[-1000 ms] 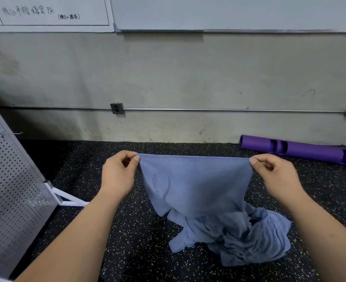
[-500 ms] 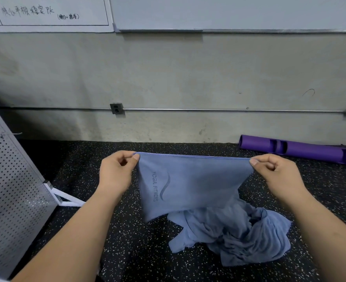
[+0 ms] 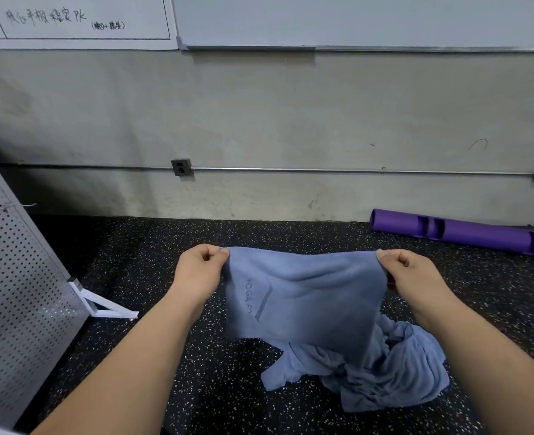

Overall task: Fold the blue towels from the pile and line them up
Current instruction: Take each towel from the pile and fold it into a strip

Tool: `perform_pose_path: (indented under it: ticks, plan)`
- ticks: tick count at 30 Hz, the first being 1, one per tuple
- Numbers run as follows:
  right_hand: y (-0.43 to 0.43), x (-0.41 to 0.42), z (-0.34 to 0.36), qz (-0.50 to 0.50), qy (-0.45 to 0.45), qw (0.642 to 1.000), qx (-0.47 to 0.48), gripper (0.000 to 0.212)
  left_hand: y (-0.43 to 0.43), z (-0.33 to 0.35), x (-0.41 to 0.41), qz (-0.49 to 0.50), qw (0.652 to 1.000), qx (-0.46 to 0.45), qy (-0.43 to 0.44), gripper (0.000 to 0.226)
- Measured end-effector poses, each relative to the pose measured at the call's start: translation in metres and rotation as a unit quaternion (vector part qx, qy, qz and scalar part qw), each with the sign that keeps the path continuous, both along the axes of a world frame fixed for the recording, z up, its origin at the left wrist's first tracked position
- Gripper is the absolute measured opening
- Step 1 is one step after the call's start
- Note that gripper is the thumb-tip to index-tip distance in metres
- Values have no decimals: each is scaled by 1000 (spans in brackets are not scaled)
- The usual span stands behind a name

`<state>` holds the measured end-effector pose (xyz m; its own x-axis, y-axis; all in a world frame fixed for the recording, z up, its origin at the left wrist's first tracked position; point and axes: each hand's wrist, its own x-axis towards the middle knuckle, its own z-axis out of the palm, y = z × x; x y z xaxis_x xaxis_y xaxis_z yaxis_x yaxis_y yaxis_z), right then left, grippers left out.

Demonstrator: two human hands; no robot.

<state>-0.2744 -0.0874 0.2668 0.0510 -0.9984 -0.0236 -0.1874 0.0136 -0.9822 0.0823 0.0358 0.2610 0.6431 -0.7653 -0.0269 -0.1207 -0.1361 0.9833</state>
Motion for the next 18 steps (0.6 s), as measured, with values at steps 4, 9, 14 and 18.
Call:
perform_pose_path:
  ticks: [4, 9, 14, 18]
  plan:
    - [9, 15, 3, 12, -9, 1000, 5, 14, -3, 3, -23, -21, 1000, 8, -16, 14]
    - [15, 35, 3, 20, -16, 1000, 0, 11, -6, 3, -50, -72, 997, 1, -16, 10]
    - [20, 55, -1, 55, -19, 998, 9, 9, -8, 4, -68, -109, 994, -4, -8, 9]
    - [24, 67, -6, 82, -26, 996, 13, 9, -11, 2, -76, -123, 992, 1, -14, 7]
